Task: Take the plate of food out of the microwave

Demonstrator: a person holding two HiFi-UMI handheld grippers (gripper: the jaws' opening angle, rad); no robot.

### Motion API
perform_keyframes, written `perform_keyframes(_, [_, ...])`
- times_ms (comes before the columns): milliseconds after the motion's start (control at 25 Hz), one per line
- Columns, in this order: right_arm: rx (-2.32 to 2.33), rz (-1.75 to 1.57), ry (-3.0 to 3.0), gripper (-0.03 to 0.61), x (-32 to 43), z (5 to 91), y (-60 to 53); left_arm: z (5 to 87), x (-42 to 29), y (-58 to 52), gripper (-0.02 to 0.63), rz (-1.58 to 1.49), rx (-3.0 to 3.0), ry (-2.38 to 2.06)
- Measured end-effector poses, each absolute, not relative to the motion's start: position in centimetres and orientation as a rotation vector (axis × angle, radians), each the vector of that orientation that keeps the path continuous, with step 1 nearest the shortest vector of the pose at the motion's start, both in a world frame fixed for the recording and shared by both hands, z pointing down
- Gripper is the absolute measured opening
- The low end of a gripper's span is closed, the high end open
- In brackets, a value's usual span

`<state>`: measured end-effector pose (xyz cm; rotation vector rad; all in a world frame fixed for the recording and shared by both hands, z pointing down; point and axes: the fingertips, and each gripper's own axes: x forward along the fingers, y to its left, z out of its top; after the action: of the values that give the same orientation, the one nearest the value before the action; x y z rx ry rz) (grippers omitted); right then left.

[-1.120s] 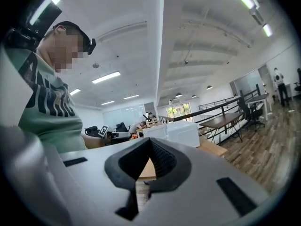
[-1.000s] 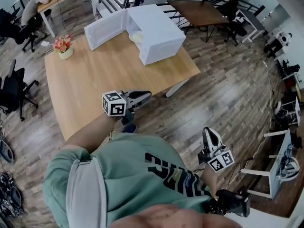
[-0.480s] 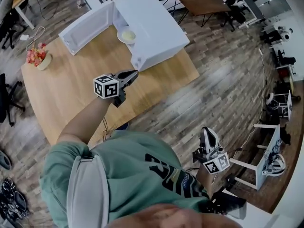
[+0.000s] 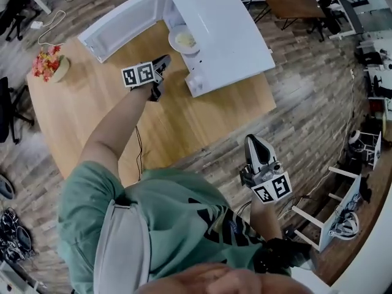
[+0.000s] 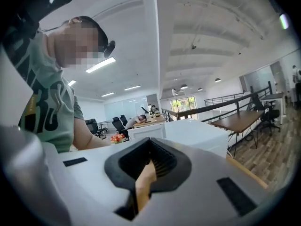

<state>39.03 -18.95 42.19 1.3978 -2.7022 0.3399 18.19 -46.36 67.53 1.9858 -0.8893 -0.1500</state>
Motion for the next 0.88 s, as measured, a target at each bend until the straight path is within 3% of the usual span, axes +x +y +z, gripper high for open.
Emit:
perform_keyframes(80, [1.36, 0.312, -2.707, 0.006, 36.6, 43.1, -21.3, 69.3, 17.9, -48.2, 0.013, -0.139, 1.937, -0.903])
perform_keyframes(400, [1.173, 0.342, -2.739, 0.006, 30.6, 45.1, -24.4, 71.9, 18.7, -53.4, 0.156, -0.222, 1.781, -0.863])
perform_keyframes(880, [1.255, 0.403, -2.632, 0.006, 33.0, 46.0, -23.3, 74.2, 20.2, -55.8, 0.164, -0.238, 1.681, -0.805])
